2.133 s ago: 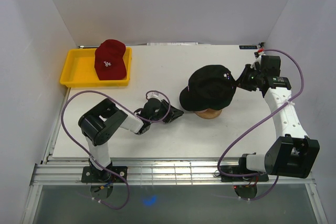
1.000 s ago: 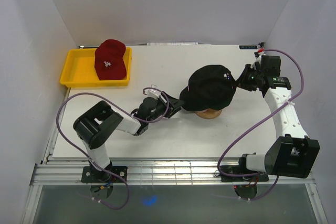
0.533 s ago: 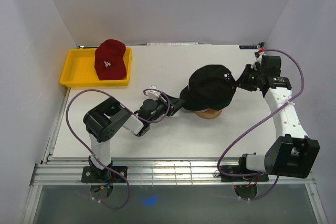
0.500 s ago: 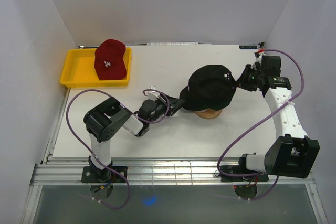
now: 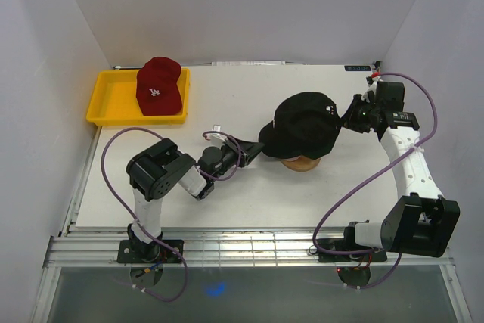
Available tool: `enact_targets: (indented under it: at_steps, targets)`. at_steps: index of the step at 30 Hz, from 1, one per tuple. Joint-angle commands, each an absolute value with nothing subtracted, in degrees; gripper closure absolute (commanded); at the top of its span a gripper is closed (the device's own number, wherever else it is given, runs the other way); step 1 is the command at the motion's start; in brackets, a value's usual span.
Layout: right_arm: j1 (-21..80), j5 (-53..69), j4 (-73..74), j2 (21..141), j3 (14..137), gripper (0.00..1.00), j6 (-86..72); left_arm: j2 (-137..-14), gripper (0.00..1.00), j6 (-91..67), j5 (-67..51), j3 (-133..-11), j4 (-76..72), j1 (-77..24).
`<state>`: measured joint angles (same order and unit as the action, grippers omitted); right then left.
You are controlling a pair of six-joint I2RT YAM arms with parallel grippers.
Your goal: Stack the hats
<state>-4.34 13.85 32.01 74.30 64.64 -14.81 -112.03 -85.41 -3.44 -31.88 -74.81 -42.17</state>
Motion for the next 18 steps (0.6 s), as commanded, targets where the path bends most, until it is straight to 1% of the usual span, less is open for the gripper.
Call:
enact_targets:
  at_steps: [1, 2, 9, 18]
  targets:
    - [-4.7, 13.1, 30.8, 74.0, 64.1, 0.84, -14.1, -112.4, 0.96, -86.2, -4.3, -32.7, -77.0, -42.2]
    - [-4.7, 13.2, 30.8, 74.0, 64.1, 0.84, -14.2, -112.5, 1.0, -86.4, -4.5, -32.7, -76.5, -42.2]
    - [-4.7, 12.9, 30.5, 74.1, 63.8, 0.84, -14.3, -113.1, 1.0, -87.6, -4.3, -31.6, -75.1, -42.1]
    - [-4.7, 10.6, 30.8, 74.4, 63.4, 0.84, -14.2, -112.1, 1.0, -88.7, -4.5, -33.5, -62.2, -42.2]
